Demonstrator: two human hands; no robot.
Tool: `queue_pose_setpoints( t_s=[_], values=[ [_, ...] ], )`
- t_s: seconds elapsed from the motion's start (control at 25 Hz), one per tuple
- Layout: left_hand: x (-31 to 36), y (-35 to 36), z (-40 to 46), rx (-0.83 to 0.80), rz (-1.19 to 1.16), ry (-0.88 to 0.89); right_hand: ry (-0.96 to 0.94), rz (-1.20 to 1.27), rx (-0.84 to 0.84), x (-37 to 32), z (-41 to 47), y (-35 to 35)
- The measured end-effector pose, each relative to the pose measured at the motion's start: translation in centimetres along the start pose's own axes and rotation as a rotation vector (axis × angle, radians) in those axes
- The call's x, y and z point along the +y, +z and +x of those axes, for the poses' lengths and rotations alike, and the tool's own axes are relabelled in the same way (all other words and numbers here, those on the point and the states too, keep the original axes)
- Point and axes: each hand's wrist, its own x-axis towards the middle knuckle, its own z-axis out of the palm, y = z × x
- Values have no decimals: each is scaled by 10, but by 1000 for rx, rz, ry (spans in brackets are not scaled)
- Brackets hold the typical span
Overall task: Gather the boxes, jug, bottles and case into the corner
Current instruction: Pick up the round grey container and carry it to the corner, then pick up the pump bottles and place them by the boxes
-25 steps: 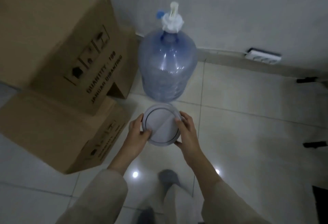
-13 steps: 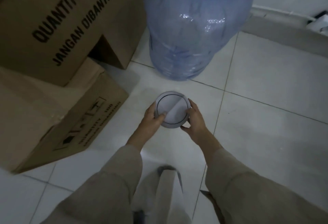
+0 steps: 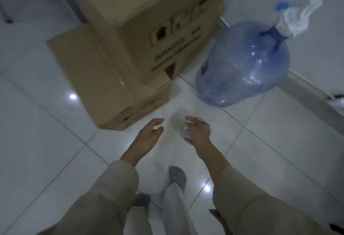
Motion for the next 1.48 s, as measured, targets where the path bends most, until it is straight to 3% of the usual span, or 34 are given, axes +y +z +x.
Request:
queue_pose_setpoints(
  t_s=[0.32,0.52,0.72,1.12,1.28,1.48],
  values=[
    [-72,-195,-165,623,-331,-40,-413,-528,-369,5,-135,186],
    [-167,-256,-287,981,-588,-144,-512,-783,-576,76,-203,286],
    [-272,-275,-406,1238,-749,-289,-492,-1037,-735,181,-269,365],
    [-424,-304,-587,1559,-957,-469,-489,-1344,-1037,380,-398,501],
    [-458,-322,-609,1626,-1003,-485,-518,-1444,-1106,417,-414,541],
    [-485,-366,-598,1587,-982,-512,-586,-1494,-1103,429,-398,603]
  ],
)
